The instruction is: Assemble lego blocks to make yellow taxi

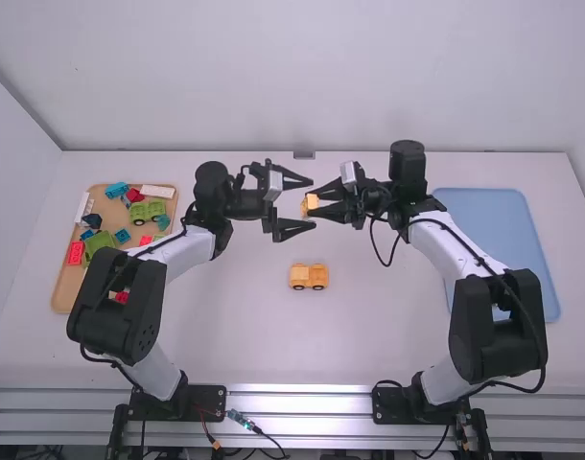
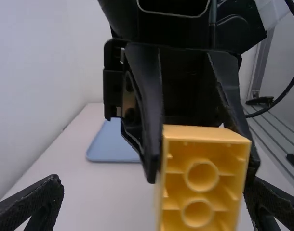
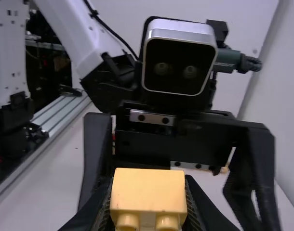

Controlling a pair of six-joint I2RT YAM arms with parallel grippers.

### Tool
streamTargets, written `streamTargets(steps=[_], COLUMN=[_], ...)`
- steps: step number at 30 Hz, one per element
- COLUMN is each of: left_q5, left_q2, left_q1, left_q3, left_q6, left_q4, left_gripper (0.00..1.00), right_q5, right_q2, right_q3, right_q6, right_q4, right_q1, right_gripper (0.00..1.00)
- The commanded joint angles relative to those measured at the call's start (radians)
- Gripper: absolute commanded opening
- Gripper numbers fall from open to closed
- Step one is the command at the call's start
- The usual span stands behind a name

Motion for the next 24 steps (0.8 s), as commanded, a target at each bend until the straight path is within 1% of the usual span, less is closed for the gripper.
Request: streamTargets(steps=[1, 4, 5, 7, 10, 11, 14, 17, 18, 19, 20, 21, 22, 24], left_q5=[0.001, 0.008, 0.0, -0.011, -0.069, -0.086, -0.173, -0.288, -0.327, -0.336, -0.35, -0.36, -0.36, -0.364], left_q2=[0.009, 0.009, 0.009, 0.009, 0.009, 0.009, 0.009, 0.009, 0.009, 0.009, 0.009, 0.009, 0.009, 0.009], left_q1=[0.029, 0.068, 0.113, 0.159, 0.231, 0.25, 0.27, 0.263, 0.257, 0.256, 0.254, 0.254, 0.254, 0.257], left_q3=[-0.002, -0.002, 0.0, 0.01, 0.05, 0.07, 0.121, 0.166, 0.186, 0.192, 0.207, 0.23, 0.233, 0.253], left_q6=[0.0, 0.043, 0.051, 0.05, 0.097, 0.164, 0.302, 0.358, 0.389, 0.399, 0.43, 0.472, 0.478, 0.507], left_q4=[-0.037, -0.113, -0.177, -0.256, -0.457, -0.558, -0.766, -0.902, -0.957, -0.974, -1.015, -1.07, -1.079, -1.114], left_gripper=[0.99, 0.99, 0.99, 0.99, 0.99, 0.99, 0.99, 0.99, 0.99, 0.99, 0.99, 0.99, 0.99, 0.99], right_q5=[0.108, 0.177, 0.232, 0.267, 0.359, 0.408, 0.521, 0.621, 0.681, 0.697, 0.743, 0.819, 0.836, 0.939], right_q2=[-0.012, -0.015, -0.016, -0.016, -0.016, -0.016, -0.016, -0.022, -0.025, -0.025, -0.025, -0.025, -0.025, -0.025], right_q3=[-0.008, -0.008, -0.006, -0.006, -0.006, -0.006, -0.006, -0.006, 0.011, 0.018, 0.045, 0.101, 0.114, 0.193], right_q6=[0.148, 0.172, 0.176, 0.175, 0.176, 0.174, 0.174, 0.146, 0.132, 0.124, 0.088, 0.029, 0.012, -0.09], right_q4=[0.024, 0.014, -0.008, -0.026, -0.072, -0.098, -0.145, -0.198, -0.249, -0.267, -0.338, -0.467, -0.497, -0.674], right_q1=[0.014, 0.018, 0.014, 0.006, -0.005, -0.004, -0.002, 0.009, 0.02, 0.023, 0.033, 0.051, 0.056, 0.087], right_gripper=[0.09, 0.11, 0.12, 0.11, 0.11, 0.11, 0.11, 0.11, 0.1, 0.1, 0.1, 0.1, 0.1, 0.09])
